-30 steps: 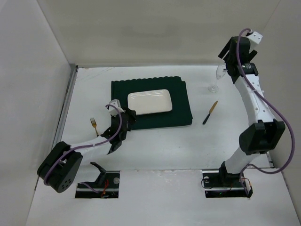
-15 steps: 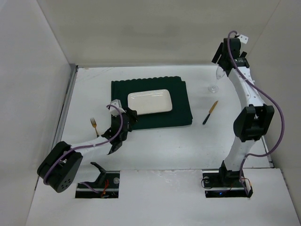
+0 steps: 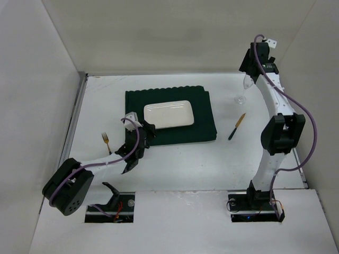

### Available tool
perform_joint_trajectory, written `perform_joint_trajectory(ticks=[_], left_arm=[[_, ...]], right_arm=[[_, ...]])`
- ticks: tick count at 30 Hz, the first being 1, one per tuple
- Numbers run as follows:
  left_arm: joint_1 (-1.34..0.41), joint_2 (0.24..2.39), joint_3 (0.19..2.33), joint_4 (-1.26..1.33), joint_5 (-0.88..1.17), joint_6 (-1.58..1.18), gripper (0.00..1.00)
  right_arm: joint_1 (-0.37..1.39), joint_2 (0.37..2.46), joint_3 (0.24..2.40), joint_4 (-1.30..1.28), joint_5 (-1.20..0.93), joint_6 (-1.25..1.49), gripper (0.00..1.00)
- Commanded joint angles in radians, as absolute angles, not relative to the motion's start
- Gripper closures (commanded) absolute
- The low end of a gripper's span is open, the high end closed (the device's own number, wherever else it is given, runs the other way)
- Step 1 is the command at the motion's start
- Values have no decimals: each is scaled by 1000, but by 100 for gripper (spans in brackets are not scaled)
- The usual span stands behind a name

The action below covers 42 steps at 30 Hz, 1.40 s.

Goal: Set the dinner table for one person

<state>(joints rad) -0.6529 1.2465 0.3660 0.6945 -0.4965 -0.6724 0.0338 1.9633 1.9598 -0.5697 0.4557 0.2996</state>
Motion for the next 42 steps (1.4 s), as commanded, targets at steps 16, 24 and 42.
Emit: perform_joint_trajectory(ticks=[16,24,42], left_arm=[[-651,1264,364,756,-511,-663,59],[-650,1266,364,756,-514,-663,59],[-648,1270,365,756,-506,-667,59]], right_arm=[[8,2028,2049,-577,419,282,31],[10,2028,2048,-568,422,276,42],[94,1789,1924,-506,440,281,45]])
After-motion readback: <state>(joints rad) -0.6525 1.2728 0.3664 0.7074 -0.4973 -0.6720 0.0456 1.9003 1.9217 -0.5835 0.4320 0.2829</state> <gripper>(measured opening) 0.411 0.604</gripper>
